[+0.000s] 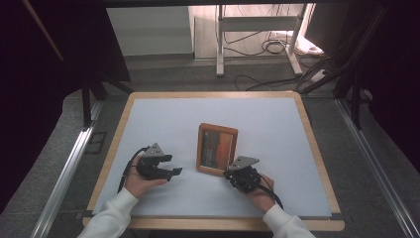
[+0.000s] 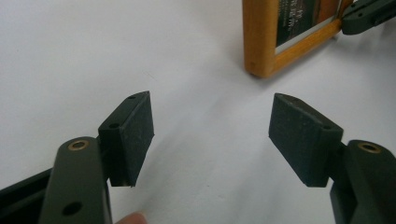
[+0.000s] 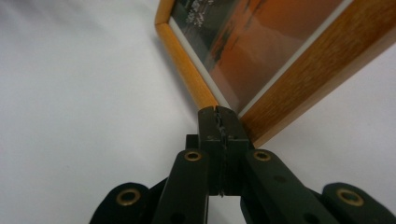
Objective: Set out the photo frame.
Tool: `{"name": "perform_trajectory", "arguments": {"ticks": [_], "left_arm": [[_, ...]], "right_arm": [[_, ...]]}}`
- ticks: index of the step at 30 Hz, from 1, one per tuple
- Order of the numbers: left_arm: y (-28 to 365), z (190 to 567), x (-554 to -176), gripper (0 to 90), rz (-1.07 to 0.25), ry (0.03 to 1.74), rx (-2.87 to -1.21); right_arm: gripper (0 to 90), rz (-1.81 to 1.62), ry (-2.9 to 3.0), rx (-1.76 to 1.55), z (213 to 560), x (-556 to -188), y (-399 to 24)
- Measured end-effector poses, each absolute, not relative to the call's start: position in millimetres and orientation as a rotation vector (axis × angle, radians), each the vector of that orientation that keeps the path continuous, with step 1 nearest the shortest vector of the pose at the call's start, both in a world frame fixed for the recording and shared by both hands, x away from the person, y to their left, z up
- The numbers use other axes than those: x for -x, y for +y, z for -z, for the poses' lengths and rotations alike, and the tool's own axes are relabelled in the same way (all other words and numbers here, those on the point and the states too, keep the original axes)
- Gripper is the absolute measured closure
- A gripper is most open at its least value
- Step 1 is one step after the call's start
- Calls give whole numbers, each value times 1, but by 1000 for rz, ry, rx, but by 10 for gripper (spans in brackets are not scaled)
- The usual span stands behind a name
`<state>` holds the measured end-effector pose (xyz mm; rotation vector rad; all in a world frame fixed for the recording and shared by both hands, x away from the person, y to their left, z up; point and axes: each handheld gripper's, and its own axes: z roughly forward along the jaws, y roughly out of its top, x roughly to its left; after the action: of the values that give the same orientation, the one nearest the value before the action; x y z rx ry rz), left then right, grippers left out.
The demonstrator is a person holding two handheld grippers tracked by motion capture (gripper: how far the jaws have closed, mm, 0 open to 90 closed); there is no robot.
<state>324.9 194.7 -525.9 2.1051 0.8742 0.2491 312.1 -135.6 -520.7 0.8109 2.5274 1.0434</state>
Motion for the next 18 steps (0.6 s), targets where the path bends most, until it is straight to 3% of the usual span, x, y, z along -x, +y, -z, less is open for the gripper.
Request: {"name": "perform_trajectory", "arguments": {"ticks": [18], "left_arm": [[197, 528, -322, 308, -253, 894, -2104]], "right_arm": [[900, -1049, 2517, -814, 521, -318, -146]]}}
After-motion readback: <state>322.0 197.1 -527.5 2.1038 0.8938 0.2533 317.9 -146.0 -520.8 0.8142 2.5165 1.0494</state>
